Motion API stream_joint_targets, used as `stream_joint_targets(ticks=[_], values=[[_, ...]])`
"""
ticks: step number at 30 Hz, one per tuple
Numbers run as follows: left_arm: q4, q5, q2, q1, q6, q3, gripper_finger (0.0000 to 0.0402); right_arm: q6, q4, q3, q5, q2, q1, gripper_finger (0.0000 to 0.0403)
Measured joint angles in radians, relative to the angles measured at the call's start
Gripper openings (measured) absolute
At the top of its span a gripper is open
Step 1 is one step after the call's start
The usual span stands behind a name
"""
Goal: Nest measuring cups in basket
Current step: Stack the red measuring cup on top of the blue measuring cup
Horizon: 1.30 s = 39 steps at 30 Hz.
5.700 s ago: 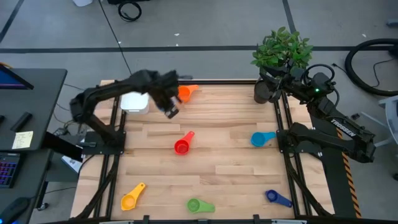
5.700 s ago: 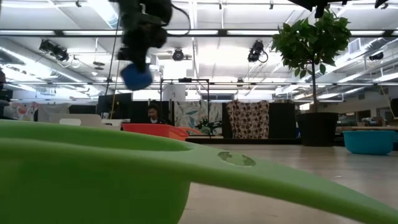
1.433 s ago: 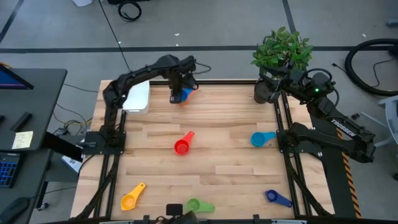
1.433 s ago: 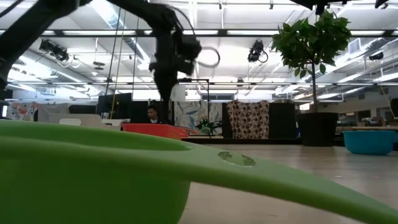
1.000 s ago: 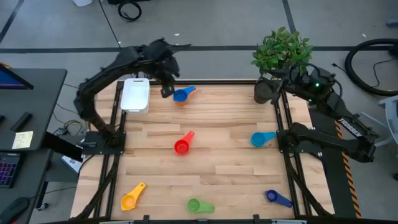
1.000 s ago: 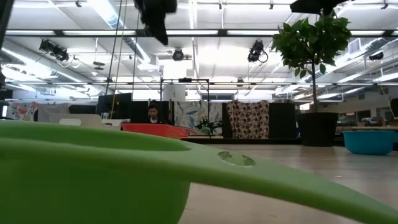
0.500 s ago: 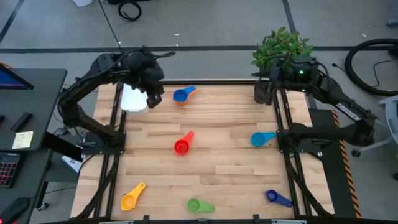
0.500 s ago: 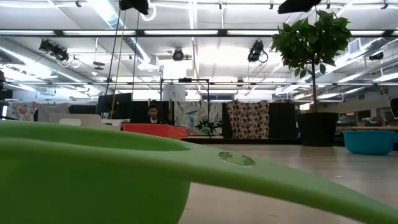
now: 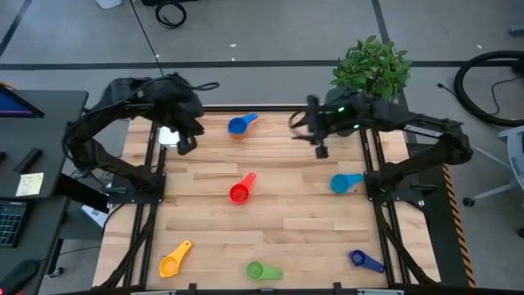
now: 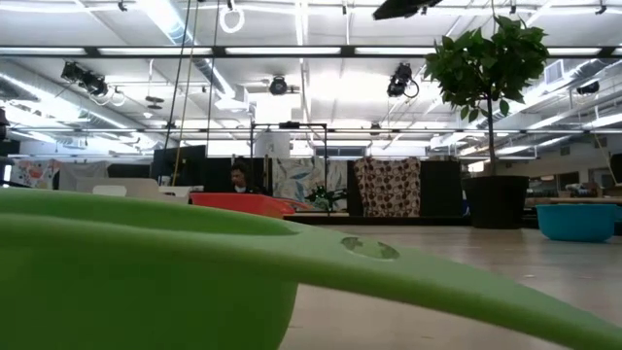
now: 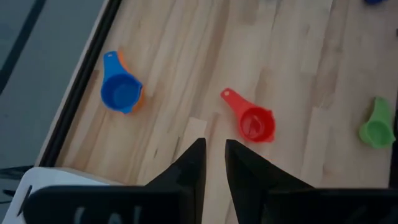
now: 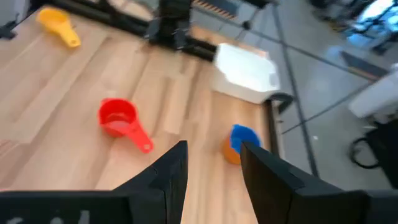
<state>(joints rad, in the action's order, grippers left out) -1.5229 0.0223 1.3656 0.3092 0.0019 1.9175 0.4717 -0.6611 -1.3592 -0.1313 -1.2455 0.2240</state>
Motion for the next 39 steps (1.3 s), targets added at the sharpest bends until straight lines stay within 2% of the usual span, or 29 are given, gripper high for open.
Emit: stream_joint_targets(ticks=[6, 11, 16, 22, 32, 39], values=[[-0.002, 0.0, -0.1, 0.001, -0.017, 0.0, 0.0066, 0.0, -0.028, -0.063, 0.041, -0.169, -0.086, 0.0152], [-0.002, 0.0, -0.148, 0.001, -0.017, 0.001, 0.0066, 0.0, -0.008, -0.114, -0.028, -0.286, -0.107, 0.0152], [-0.003, 0.0, -0.176, 0.001, 0.015, 0.001, 0.0066, 0.009, 0.005, -0.121, -0.022, -0.39, -0.133, 0.0151], [-0.025, 0.0, -0.185, 0.001, 0.061, 0.001, 0.0066, 0.091, 0.025, -0.121, -0.023, -0.506, -0.196, 0.0151], [-0.048, 0.0, -0.185, 0.001, 0.09, 0.001, 0.0066, 0.109, 0.223, -0.122, -0.016, -0.689, -0.286, 0.0151], [-0.048, 0.0, -0.185, 0.001, 0.099, 0.001, 0.0066, 0.136, 0.249, -0.195, -0.02, -0.804, -0.31, 0.0151]])
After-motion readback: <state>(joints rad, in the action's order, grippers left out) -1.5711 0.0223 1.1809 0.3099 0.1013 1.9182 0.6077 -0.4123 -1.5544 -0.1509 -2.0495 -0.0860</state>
